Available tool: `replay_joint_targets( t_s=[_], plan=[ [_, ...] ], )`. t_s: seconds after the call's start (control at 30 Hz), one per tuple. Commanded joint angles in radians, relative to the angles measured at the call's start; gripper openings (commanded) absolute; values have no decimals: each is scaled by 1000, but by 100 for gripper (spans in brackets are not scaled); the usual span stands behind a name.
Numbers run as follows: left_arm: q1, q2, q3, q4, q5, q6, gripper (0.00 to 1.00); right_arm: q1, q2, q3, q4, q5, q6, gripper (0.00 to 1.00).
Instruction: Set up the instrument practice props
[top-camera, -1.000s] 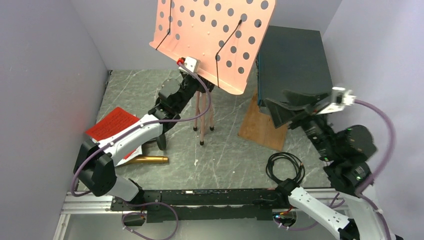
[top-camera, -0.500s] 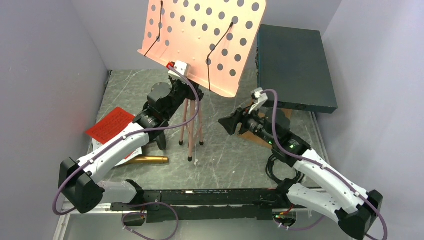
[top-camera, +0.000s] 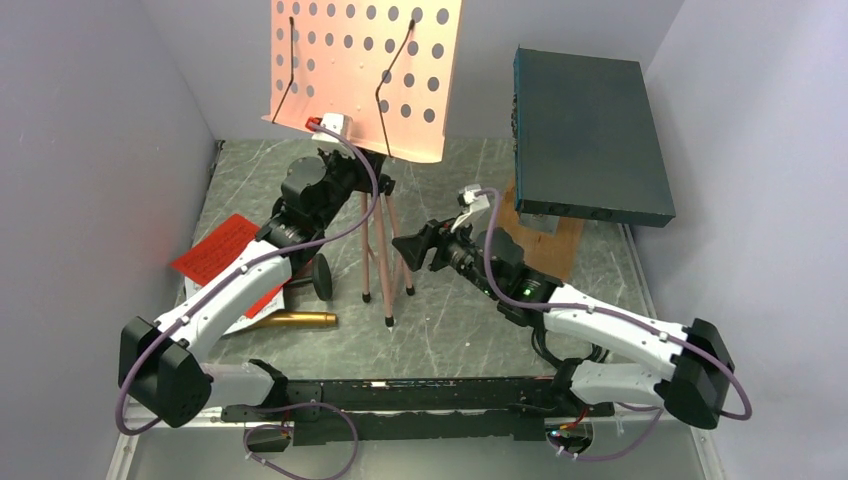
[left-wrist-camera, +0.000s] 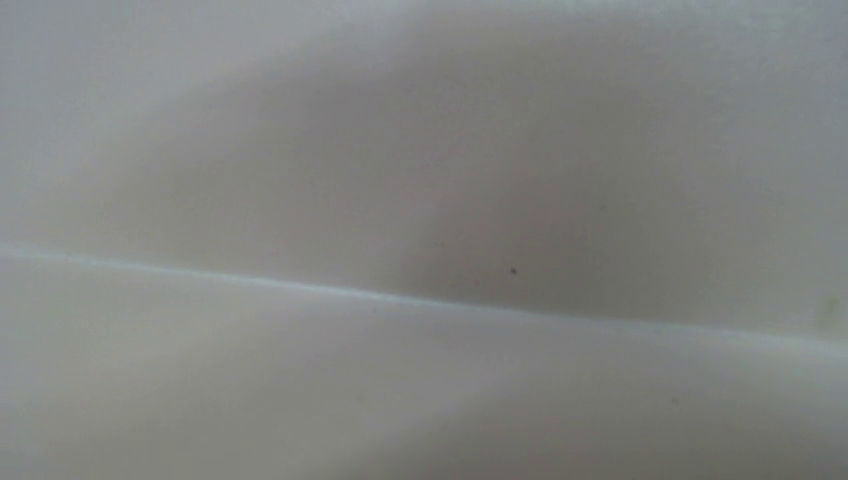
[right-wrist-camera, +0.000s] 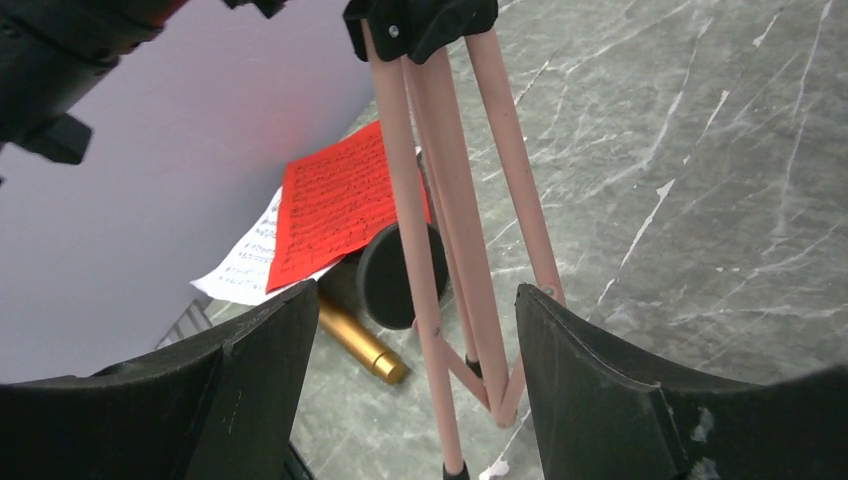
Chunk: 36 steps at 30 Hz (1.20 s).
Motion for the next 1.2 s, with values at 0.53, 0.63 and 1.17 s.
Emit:
replay_joint_targets(
  t_s=[0.53,0.63,1.17],
  plan=[
    [-37,22,257,343,158,32,0,-10,186,125,131,-53,9,35],
    [-41,10,252,355,161,31,0,-11,183,126,125,-32,-2,41],
    [-123,-13,268,363,137,92,0,-31,186,192,97,22,-58,44]
  ],
)
